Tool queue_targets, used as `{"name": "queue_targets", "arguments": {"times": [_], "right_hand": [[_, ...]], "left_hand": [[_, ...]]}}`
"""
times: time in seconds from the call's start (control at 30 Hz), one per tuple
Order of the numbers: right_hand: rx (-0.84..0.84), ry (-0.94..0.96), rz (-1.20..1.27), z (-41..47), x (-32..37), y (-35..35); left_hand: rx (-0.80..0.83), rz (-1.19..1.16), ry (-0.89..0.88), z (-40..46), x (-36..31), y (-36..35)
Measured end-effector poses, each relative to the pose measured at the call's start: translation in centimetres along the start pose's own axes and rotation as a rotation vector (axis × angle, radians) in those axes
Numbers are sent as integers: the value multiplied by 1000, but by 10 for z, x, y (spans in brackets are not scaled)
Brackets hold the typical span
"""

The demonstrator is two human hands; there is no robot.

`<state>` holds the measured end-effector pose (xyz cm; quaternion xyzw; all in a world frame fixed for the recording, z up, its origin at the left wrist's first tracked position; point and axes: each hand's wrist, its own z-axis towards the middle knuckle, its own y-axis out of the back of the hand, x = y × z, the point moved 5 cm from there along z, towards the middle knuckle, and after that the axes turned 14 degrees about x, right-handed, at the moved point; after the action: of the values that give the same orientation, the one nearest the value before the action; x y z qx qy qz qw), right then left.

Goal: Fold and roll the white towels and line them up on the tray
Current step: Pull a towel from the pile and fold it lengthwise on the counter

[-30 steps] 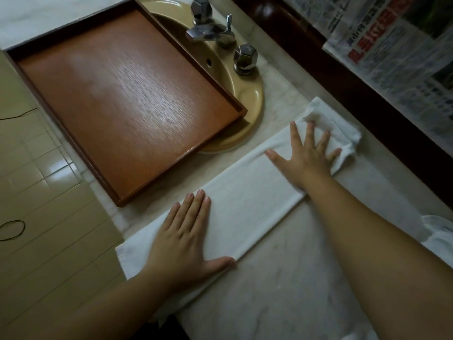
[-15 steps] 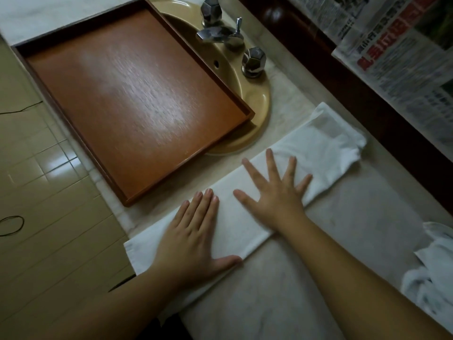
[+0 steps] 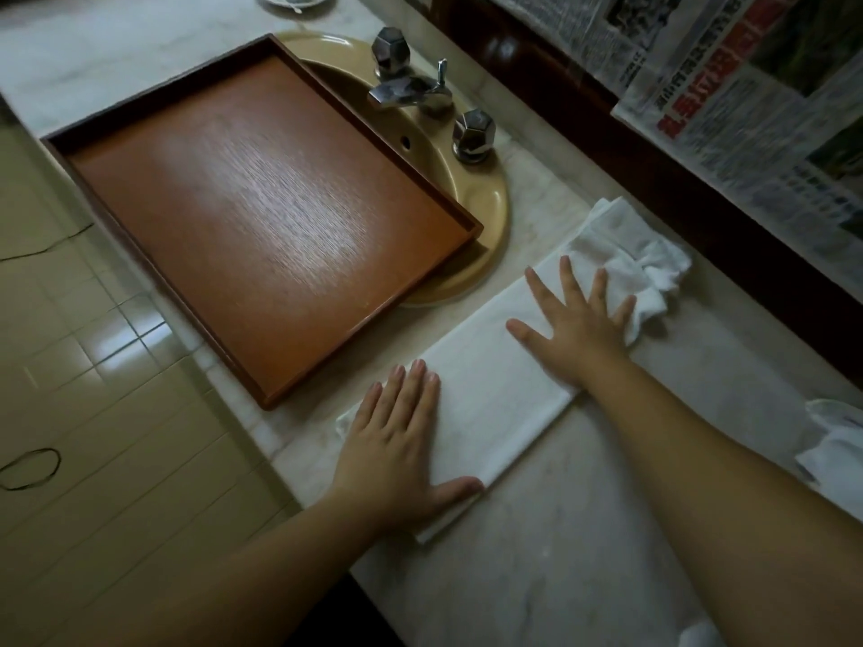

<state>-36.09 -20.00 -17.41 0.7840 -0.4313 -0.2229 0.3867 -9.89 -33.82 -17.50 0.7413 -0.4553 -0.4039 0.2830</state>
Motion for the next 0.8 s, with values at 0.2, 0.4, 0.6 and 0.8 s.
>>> {"name": "queue_targets", "arguments": {"times": [0.2,0.4,0.6,0.8], "right_hand": [[-367,136,377,-102,64,-51],[-414,258,328,-209,139,-151],[-374,97,126,-248,170,-196],[-454,-37,180,-270,192,-206]], "left_hand": [[-162,-188,126,-27,42,20],[-143,-35,-238,-51,70,26],[16,265,-721,-61,104,-4],[-45,379,-940,-68,122,3]]}}
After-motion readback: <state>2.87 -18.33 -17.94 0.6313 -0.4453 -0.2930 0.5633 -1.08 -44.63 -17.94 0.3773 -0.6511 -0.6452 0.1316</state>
